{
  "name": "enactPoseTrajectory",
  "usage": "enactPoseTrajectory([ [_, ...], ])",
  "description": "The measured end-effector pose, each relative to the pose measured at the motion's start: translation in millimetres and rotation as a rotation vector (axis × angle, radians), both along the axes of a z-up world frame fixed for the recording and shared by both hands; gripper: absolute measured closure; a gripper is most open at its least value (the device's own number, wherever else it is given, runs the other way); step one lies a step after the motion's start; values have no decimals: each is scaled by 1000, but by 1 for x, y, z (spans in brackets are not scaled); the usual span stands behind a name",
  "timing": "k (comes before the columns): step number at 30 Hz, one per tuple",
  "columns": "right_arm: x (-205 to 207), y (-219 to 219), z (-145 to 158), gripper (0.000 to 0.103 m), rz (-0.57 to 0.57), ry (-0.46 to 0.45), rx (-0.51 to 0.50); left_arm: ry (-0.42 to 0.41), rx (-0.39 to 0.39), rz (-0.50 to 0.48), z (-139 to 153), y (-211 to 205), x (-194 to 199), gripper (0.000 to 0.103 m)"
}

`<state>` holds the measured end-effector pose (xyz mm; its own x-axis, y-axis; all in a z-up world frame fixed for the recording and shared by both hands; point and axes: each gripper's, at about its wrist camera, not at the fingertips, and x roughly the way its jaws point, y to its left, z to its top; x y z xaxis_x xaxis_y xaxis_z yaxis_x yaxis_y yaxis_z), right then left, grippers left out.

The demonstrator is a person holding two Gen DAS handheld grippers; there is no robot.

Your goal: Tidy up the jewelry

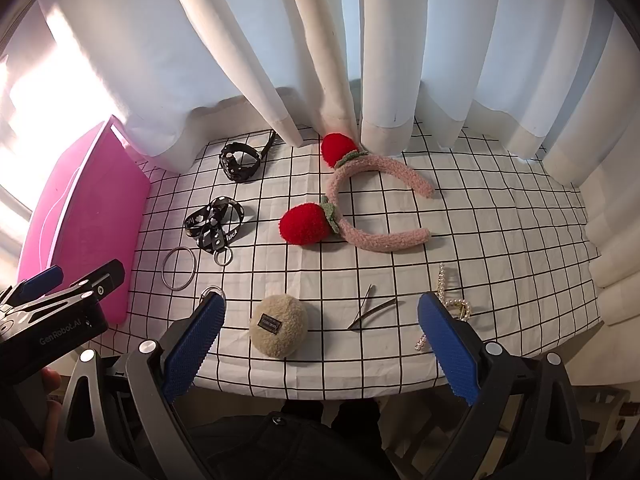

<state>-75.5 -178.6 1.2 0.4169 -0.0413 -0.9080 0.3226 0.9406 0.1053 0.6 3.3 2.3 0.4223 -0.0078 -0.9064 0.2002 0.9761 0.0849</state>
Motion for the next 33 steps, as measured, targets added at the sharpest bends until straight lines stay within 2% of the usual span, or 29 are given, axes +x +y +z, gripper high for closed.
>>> enactPoseTrajectory([
  [33, 1, 0, 2, 10, 2, -3, 3, -2, 1, 0, 0, 0, -1, 6],
])
